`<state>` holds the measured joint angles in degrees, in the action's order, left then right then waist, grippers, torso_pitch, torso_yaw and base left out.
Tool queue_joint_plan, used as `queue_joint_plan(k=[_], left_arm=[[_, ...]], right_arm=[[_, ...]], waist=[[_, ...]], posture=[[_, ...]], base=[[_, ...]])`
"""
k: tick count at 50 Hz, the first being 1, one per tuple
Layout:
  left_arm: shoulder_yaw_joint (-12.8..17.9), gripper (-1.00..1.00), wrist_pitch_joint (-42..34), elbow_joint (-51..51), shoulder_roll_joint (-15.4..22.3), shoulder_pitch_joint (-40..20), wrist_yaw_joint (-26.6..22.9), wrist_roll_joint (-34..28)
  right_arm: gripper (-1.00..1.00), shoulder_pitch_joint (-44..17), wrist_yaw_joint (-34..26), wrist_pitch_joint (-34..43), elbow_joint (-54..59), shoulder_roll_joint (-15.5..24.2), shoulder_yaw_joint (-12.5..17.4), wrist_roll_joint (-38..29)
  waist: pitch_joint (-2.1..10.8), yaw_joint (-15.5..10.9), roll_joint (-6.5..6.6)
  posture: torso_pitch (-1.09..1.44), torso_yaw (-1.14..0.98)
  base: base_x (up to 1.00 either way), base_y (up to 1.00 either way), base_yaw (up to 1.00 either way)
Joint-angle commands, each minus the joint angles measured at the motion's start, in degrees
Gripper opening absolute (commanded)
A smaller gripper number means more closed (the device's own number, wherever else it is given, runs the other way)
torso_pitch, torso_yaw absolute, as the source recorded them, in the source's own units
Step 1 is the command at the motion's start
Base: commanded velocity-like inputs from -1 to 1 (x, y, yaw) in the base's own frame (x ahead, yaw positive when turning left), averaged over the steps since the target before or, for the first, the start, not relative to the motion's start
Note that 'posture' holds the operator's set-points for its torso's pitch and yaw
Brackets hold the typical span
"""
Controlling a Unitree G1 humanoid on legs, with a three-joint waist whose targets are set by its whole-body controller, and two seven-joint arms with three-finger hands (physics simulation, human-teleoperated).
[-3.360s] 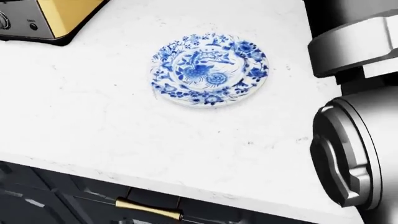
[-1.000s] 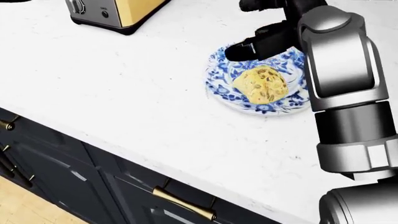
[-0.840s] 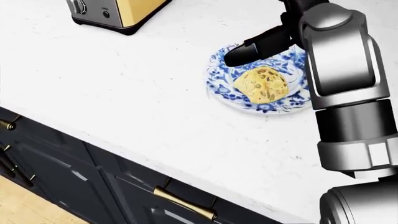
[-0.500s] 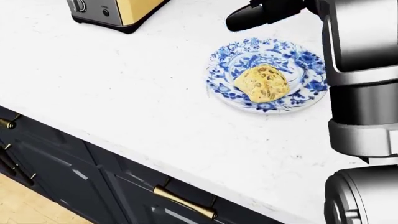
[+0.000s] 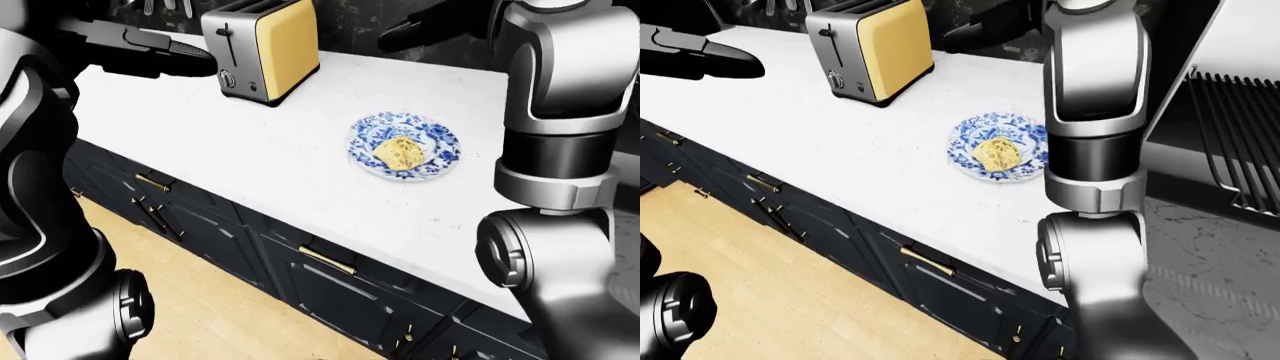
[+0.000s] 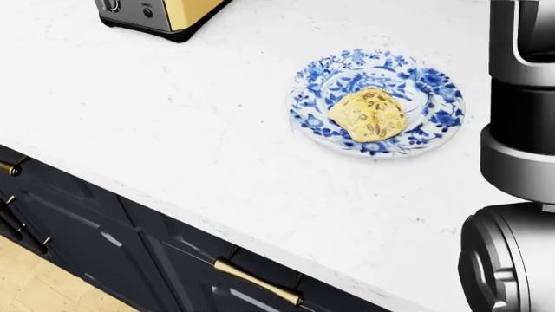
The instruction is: Pick the scone from the rack and place it on the plate on the counter.
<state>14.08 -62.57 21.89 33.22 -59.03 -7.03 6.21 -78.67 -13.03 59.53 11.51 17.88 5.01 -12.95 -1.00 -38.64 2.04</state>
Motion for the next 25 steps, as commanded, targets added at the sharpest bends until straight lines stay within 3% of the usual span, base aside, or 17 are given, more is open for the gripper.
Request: queue_joint_plan(k=[1, 25], left_arm=[[0.68, 1.0, 1.55, 0.9, 0.71, -1.86, 0.37, -0.36], [1.24, 1.0, 1.71, 1.39, 1.04, -0.76, 0.79, -0.29]], right_arm=[[1.0, -2.35, 0.35, -0.97, -2.15, 0.6, 0.15, -0.01], [1.0, -0.26, -0.16, 1.38, -15.15, 1.28, -0.65, -0.84]], waist=[[1.75, -0.02, 0.01], [1.43, -0.15, -0.05]], posture=[[0.0, 0.61], [0.0, 0.61]], base=[[0.0, 0.0, 0.0], [0.0, 0.0, 0.0]])
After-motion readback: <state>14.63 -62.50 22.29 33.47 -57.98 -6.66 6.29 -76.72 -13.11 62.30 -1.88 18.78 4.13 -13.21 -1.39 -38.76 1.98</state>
